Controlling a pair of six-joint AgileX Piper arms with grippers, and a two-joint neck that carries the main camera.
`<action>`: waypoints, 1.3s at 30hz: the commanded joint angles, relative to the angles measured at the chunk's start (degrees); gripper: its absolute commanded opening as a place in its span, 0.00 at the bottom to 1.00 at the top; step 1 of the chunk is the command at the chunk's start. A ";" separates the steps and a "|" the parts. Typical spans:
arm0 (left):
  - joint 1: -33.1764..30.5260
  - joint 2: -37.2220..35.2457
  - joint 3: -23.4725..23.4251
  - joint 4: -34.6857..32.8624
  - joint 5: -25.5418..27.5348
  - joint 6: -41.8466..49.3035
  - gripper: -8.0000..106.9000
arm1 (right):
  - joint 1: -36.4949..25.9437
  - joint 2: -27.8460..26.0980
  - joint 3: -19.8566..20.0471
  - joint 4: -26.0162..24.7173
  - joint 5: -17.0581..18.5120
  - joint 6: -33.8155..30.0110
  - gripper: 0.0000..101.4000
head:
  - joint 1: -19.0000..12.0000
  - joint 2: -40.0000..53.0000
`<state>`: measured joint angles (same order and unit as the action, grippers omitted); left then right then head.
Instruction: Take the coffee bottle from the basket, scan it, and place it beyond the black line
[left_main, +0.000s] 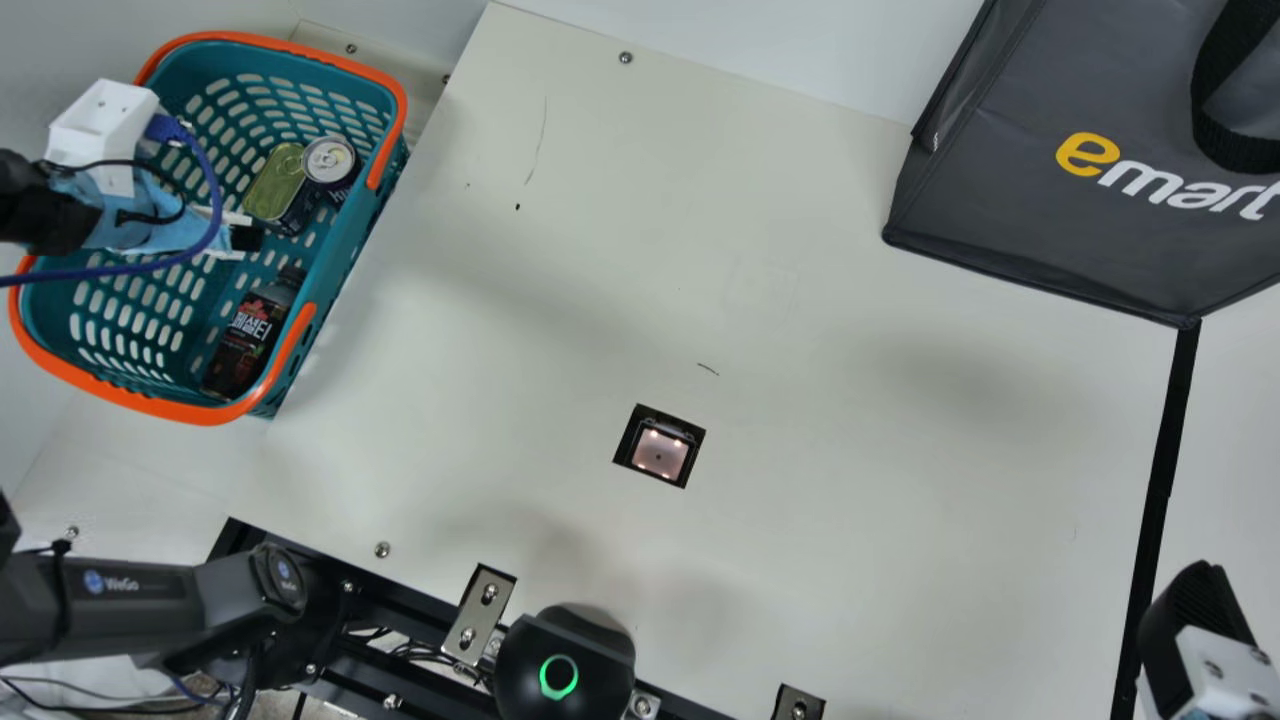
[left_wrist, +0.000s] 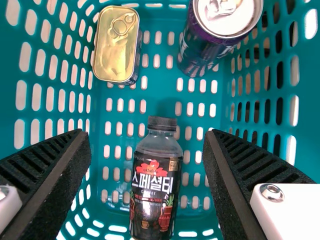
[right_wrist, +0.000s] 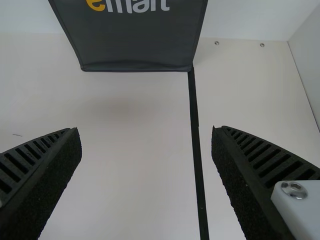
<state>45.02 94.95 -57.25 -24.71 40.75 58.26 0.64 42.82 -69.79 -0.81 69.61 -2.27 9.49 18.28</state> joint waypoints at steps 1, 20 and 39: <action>-0.50 1.00 -0.29 0.28 -0.30 -0.36 0.85 | 0.00 0.00 0.00 0.00 0.00 0.00 0.90 | -1.57 0.14; -5.14 9.13 -0.87 3.11 -6.17 -4.41 0.85 | 0.00 0.00 0.00 0.00 0.00 0.00 0.90 | -1.57 0.14; -7.39 17.18 -0.62 3.96 -12.99 -6.45 0.85 | 0.00 0.00 0.00 0.00 0.00 0.00 0.90 | -1.57 0.14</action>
<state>37.74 111.78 -58.04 -20.85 28.09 51.88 0.64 42.82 -69.79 -0.81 69.61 -2.27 9.49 18.28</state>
